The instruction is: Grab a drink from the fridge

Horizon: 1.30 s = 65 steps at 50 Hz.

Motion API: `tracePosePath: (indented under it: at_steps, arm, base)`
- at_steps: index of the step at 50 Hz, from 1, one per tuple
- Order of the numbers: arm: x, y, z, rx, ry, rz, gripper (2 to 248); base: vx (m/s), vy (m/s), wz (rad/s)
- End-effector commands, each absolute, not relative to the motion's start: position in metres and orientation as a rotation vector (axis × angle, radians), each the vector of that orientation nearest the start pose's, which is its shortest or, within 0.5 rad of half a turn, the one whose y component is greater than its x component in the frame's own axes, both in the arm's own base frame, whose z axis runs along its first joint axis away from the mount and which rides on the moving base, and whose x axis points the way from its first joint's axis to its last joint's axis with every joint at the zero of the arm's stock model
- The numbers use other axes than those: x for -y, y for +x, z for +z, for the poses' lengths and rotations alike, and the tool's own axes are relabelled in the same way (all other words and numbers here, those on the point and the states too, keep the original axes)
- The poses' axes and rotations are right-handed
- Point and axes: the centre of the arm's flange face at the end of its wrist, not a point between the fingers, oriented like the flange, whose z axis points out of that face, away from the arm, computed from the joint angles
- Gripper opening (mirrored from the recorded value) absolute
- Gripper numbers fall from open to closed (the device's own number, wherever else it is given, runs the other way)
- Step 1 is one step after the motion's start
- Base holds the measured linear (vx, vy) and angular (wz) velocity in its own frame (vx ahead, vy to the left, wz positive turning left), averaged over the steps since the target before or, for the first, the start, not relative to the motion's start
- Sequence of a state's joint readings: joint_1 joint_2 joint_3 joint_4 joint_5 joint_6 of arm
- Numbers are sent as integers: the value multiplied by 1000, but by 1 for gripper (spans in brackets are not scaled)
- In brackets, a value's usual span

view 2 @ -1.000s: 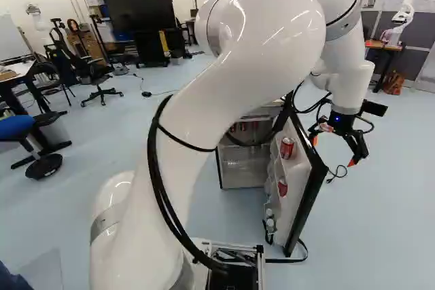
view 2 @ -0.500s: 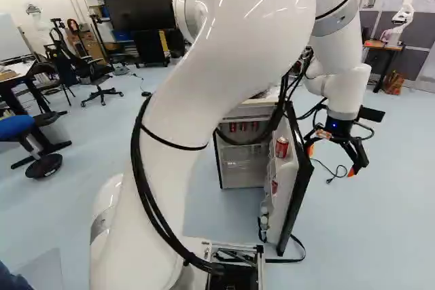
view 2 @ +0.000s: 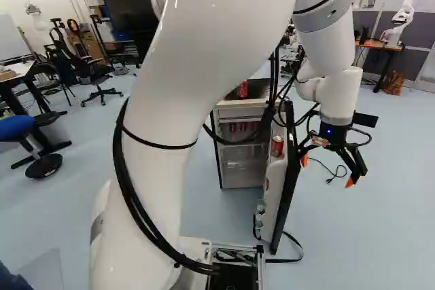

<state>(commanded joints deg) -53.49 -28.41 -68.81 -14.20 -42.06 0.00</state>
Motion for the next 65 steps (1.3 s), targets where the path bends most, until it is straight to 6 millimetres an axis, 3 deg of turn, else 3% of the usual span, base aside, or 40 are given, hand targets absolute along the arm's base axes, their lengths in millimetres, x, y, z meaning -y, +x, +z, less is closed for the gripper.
tracePosePath:
  at_steps: [34, 65]
  arm:
    - [419, 309, 391, -881, -3247, 268, 247]
    - [364, 302, 390, -611, -3367, 223, 247]
  base:
    - [0, 0, 0]
    - [0, 0, 0]
